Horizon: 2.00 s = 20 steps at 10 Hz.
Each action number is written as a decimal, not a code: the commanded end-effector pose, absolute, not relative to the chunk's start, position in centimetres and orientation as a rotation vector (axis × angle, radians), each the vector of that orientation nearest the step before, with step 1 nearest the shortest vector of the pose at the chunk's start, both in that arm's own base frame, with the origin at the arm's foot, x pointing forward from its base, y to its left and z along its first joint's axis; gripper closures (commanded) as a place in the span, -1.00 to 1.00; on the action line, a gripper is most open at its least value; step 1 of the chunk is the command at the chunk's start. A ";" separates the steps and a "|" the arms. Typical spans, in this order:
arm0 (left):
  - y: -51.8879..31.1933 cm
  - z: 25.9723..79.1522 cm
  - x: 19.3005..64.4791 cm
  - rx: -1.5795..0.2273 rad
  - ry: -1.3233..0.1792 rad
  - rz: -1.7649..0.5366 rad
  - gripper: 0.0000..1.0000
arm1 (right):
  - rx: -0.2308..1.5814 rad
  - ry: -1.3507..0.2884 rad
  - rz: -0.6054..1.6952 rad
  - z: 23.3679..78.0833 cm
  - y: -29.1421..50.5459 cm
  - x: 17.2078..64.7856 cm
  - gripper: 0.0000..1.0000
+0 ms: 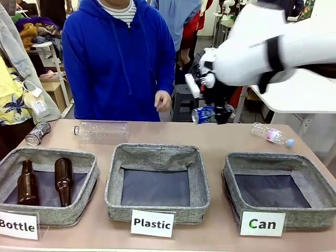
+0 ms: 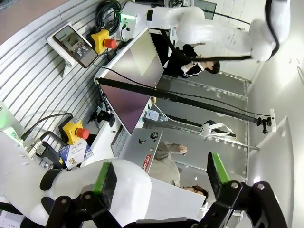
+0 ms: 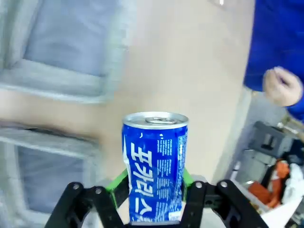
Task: Sort the can waste into the basket.
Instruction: Pick up the can waste from the table and place it in the right Fabric basket.
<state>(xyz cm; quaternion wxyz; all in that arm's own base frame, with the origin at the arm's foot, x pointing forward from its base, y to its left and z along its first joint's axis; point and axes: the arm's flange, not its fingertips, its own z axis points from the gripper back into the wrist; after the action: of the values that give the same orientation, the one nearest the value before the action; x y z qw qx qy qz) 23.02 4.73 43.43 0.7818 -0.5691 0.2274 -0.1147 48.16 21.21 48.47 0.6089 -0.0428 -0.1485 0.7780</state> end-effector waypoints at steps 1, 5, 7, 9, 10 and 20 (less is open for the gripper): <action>4.7 43.7 23.1 -1.248 0.482 -0.257 -1.00 | -0.031 -0.284 1.722 50.0 17.5 38.6 1.00; 4.7 43.7 23.1 -1.248 0.482 -0.257 -1.00 | -0.035 -0.165 1.515 47.8 9.8 33.4 1.00; 4.7 43.7 23.1 -1.248 0.482 -0.257 -1.00 | -0.021 -0.130 1.445 47.2 7.7 33.8 1.00; 4.7 43.7 23.1 -1.248 0.482 -0.257 -1.00 | -0.023 -0.132 1.452 47.3 7.5 34.3 1.00; 4.7 43.7 23.1 -1.248 0.482 -0.257 -1.00 | -0.019 -0.150 1.447 47.3 7.5 34.5 -0.64; 4.7 43.7 23.1 -1.248 0.482 -0.257 -1.00 | 0.463 -0.387 0.840 47.2 3.1 33.8 -1.00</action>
<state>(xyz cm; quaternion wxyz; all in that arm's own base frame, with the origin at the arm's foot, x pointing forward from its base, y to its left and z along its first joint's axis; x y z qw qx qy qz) 23.02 4.73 43.42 0.7818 -0.5691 0.2274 -0.1145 34.81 3.67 47.35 0.8409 0.1813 -0.1649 0.4824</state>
